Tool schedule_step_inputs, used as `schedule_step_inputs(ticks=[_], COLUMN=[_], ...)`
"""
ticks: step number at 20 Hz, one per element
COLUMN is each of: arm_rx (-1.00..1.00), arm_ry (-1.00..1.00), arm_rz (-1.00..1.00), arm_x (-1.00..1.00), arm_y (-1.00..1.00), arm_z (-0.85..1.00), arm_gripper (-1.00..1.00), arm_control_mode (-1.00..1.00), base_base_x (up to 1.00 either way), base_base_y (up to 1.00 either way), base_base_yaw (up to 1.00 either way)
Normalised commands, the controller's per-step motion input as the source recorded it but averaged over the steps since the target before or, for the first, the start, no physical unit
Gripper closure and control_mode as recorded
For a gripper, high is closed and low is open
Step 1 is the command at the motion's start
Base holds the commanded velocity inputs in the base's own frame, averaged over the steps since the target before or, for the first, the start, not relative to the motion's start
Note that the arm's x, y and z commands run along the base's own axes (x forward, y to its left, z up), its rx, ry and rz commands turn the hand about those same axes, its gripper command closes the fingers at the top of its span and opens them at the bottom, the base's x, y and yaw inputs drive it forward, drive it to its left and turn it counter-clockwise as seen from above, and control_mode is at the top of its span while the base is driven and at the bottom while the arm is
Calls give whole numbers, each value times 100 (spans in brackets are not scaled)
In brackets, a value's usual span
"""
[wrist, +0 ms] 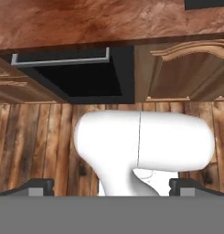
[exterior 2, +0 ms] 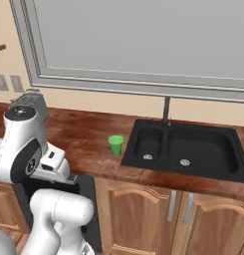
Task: Pick the cup and bowl from the counter and place them on the counter next to the sink.
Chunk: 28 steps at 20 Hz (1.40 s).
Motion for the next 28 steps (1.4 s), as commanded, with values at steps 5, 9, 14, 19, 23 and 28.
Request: schedule_step_inputs(ticks=[5, 9, 14, 19, 23, 28], arm_rx=[0, 0, 0, 0, 0, 0], arm_ry=[0, 0, 0, 0, 0, 0], arm_rz=[0, 0, 0, 0, 0, 0], arm_x=[0, 0, 0, 0, 0, 0], arm_y=[0, 0, 0, 0, 0, 0], arm_z=[0, 0, 0, 0, 0, 0], arm_gripper=[-100, -100, -100, -100, -100, -100], arm_control_mode=[100, 100, 100, 100, 100, 100], base_base_x=[54, 52, 40, 29, 9, 0], base_base_y=[3, 0, 0, 7, 21, 35], base_base_yaw=[60, 74, 74, 72, 71, 73])
